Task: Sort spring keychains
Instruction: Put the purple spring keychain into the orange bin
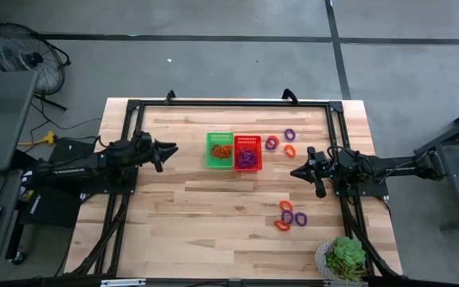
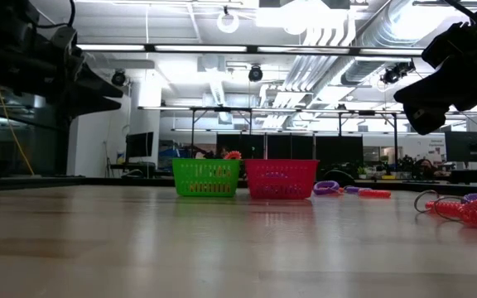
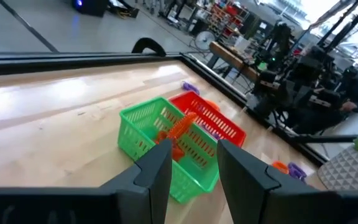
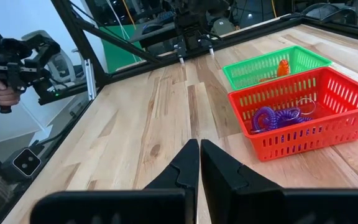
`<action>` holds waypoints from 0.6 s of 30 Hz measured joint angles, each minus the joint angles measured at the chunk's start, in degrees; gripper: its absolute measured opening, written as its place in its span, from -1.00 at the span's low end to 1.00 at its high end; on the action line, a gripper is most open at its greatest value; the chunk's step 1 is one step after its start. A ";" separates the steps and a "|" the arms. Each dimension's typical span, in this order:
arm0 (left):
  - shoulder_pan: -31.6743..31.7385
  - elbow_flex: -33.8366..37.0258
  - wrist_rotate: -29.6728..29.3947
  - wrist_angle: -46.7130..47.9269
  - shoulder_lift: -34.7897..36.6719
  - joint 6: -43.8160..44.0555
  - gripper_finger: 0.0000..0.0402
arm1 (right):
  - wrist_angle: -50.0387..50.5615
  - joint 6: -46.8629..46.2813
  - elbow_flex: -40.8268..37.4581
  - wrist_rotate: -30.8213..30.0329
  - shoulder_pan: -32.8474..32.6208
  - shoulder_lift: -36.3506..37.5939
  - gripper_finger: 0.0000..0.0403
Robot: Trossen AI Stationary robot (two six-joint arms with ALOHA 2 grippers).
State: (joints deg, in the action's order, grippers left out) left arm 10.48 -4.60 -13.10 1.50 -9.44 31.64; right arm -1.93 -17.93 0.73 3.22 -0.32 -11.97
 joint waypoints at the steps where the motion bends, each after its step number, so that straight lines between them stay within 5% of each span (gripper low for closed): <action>1: 0.00 0.00 -0.60 0.02 0.47 -0.05 -0.37 | 0.00 0.00 0.00 -0.01 0.00 -0.01 -0.94; 10: 0.01 -0.16 -1.44 6.68 9.03 -0.26 -0.37 | 0.00 0.00 0.00 0.01 0.02 -0.02 -0.94; 18: 0.02 -0.31 -2.06 7.57 9.07 -0.69 -0.37 | -0.38 6.94 -0.04 -3.42 0.06 -0.03 -0.94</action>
State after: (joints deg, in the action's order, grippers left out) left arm 10.50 -4.91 -15.16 9.08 -0.37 30.95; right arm -2.31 -10.99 0.69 -0.20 -0.26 -12.00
